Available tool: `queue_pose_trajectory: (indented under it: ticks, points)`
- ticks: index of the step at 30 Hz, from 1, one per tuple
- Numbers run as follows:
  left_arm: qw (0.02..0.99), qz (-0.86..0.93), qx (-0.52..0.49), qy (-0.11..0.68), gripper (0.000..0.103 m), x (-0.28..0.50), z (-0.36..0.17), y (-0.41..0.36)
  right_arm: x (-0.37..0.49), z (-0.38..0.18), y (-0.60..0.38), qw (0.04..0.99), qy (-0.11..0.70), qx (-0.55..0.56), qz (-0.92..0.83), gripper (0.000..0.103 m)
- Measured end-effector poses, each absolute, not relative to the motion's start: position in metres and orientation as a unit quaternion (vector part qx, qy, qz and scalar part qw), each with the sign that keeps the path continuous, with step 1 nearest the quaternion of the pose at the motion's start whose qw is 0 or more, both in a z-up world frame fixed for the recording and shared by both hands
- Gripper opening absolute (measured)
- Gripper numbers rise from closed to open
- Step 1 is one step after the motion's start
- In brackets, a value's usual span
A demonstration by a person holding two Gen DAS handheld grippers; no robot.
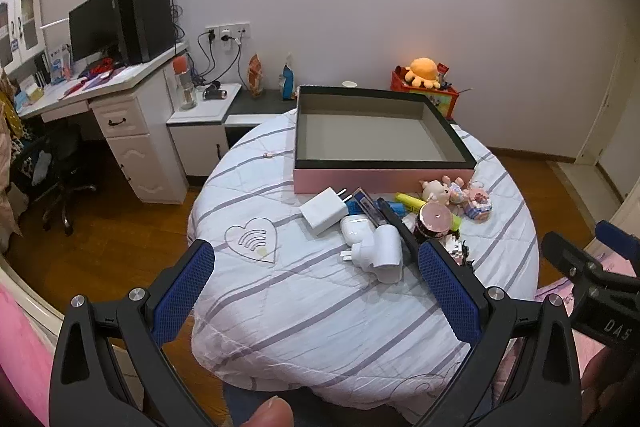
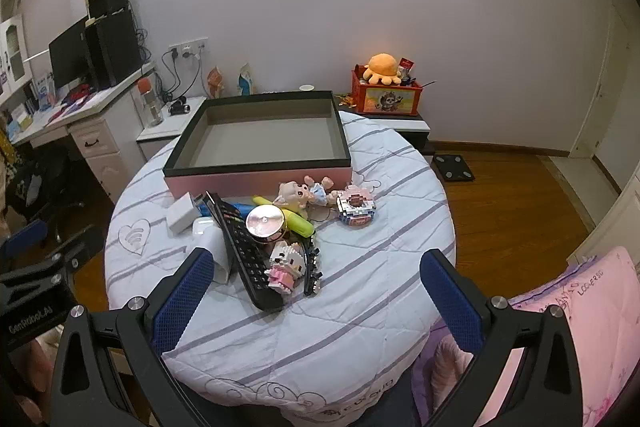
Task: Organize rigid objects
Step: 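Lower the right gripper onto the Hello Kitty block figure and close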
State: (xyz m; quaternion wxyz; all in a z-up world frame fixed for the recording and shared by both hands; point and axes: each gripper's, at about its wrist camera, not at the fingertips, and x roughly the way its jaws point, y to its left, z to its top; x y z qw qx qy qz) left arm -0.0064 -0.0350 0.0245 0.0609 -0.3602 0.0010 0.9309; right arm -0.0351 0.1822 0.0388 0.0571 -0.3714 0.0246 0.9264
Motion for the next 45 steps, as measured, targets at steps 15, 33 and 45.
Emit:
queue_pose_trajectory:
  ticks: [15, 33, 45]
  points:
    - [0.009, 0.932, -0.361, -0.019, 0.103, -0.003, 0.022, -0.026, -0.051, 0.037, 0.184, 0.002, -0.010, -0.377, 0.926, 0.103]
    - [0.024, 0.912, -0.409, 0.006, 0.103, -0.036, -0.017, 0.010, -0.086, -0.010, 0.228, -0.018, 0.030, -0.430, 0.902, 0.103]
    - [0.018, 0.900, -0.436, 0.003, 0.103, -0.056, -0.051, 0.004, -0.108, -0.049, 0.211, -0.031, 0.031, -0.473, 0.880, 0.103]
